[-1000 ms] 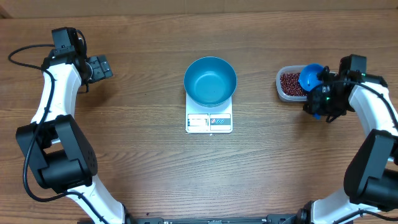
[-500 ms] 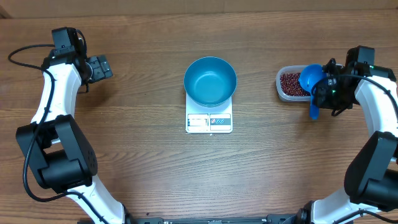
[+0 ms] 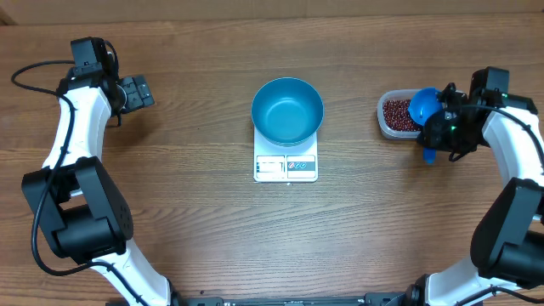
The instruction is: Scoop item into bowl and weigh 150g on scale
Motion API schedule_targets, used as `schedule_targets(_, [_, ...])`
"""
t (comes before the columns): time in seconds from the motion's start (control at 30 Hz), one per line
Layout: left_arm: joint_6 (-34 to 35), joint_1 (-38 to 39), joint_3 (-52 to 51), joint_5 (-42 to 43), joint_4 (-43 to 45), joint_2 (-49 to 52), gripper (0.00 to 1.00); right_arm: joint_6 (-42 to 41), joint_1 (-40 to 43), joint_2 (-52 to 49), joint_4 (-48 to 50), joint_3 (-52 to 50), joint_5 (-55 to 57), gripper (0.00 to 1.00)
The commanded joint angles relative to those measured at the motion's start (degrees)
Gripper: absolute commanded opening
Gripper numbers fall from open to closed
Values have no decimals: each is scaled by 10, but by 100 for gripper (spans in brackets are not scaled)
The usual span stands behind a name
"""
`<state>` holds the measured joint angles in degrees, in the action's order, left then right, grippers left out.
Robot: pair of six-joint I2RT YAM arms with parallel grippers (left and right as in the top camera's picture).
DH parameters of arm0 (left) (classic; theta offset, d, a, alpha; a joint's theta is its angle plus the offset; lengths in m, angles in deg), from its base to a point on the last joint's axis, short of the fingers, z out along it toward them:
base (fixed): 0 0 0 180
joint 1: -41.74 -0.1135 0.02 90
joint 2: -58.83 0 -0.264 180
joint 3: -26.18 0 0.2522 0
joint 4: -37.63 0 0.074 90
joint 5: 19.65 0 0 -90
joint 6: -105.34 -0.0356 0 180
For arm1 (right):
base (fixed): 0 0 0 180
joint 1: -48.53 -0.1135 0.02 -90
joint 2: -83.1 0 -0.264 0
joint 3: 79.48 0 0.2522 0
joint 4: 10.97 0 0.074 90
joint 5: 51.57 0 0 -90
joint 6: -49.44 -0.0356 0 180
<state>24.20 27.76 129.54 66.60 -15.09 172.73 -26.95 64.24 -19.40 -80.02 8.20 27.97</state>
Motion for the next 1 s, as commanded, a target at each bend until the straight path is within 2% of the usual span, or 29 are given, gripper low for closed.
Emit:
schedule_targets(0.0, [-3,1,5,-7,2,0,99,2,1,-2,9,-17,-1,34])
schedule_targets(0.07, [-3,1,5,-7,2,0,99,2,1,-2,21,-17,-1,29])
schedule_targets(0.2, [-3,1,5,-7,2,0,100,2,1,-2,28,-12,-1,4])
schedule_targets(0.5, [-3,1,5,-7,2,0,100,35,-2,-1,-69,85,49,4])
schedule_targets(0.67, [-3,1,5,-7,2,0,100,82,-30,-1,-150,163,181,4])
schedule_targets(0.77, [-3,1,5,-7,2,0,100,118,-50,-1,-178,182,197,4])
schedule_targets(0.97, [-3,1,5,-7,2,0,99,117,-103,-2,-210,183,228,4])
